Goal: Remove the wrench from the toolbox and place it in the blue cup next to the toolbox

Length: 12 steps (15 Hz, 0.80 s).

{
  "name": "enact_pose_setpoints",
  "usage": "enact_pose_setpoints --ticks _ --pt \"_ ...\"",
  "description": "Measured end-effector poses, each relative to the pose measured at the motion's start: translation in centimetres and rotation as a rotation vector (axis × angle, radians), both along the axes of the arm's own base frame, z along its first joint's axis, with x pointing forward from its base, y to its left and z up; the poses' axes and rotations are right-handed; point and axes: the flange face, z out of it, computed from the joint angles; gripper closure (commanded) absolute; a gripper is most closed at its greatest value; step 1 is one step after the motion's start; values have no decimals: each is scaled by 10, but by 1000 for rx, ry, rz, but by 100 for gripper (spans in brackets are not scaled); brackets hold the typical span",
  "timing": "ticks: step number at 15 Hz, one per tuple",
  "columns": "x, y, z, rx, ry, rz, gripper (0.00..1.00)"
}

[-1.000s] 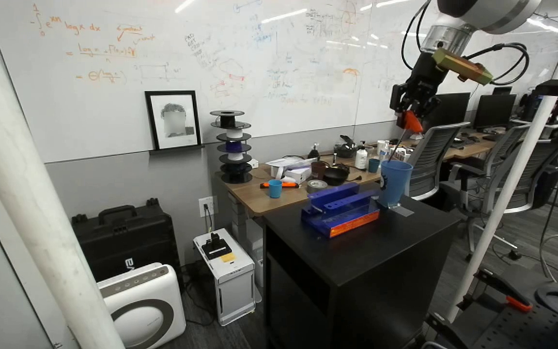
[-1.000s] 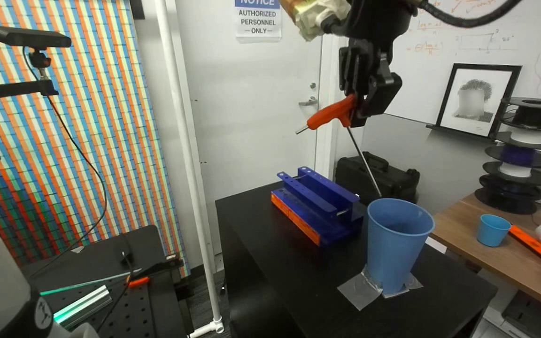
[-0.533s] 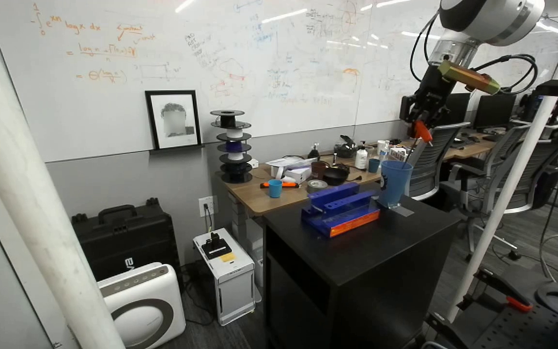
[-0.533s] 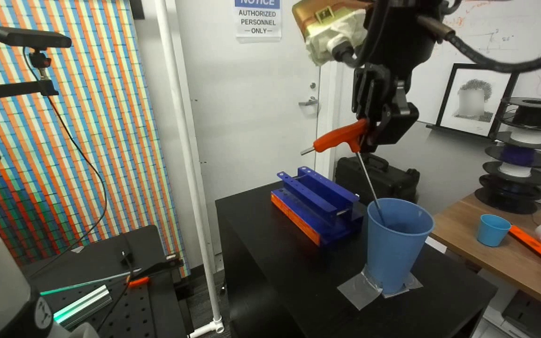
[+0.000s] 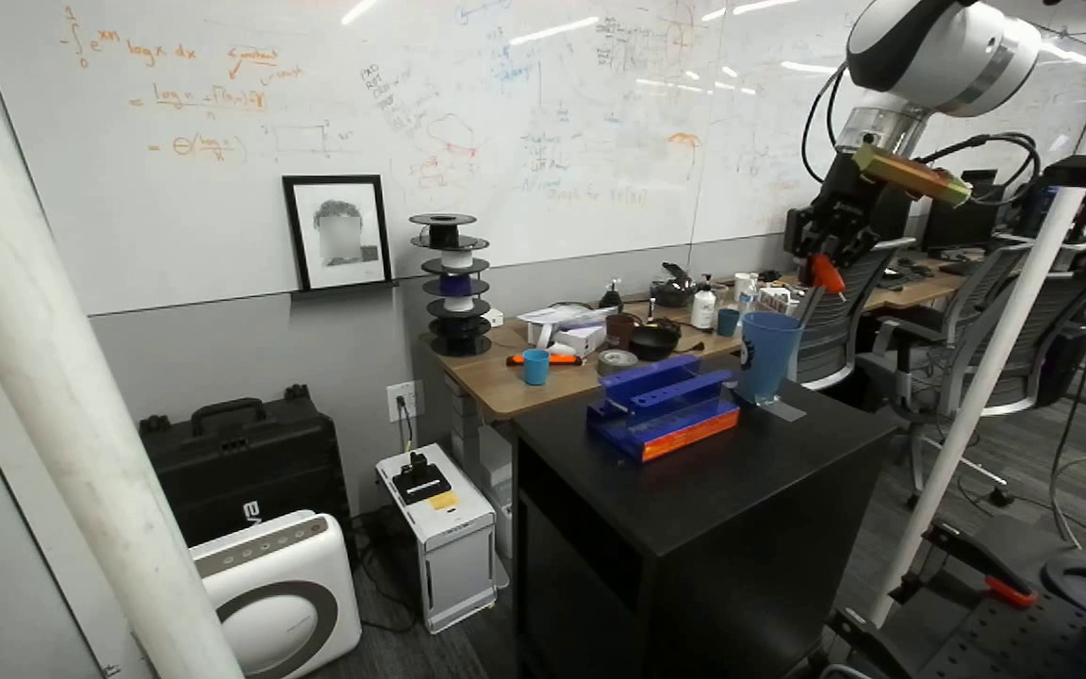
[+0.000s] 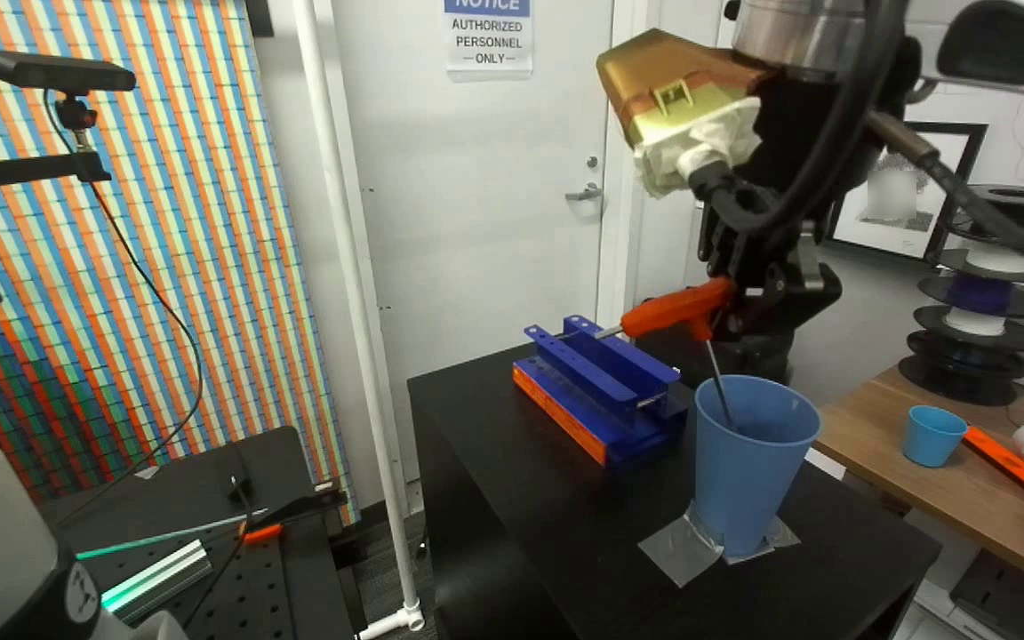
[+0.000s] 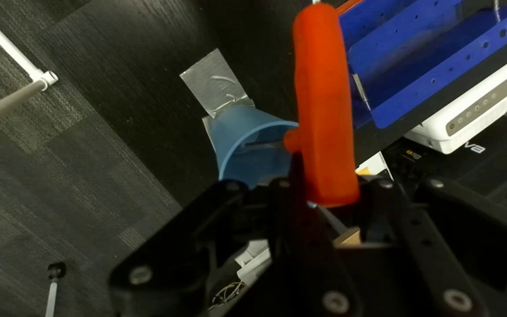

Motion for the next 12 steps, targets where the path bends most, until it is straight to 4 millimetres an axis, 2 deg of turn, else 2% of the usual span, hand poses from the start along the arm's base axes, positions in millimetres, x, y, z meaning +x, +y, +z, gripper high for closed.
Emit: enact_pose_setpoints --ticks 4,8,9,12 --pt "14 -14 -9 11 3 -7 34" --pt "32 -20 1 3 -28 -1 4" --pt "35 -19 7 -2 -40 7 1" --pt "46 -8 24 -35 -78 63 0"
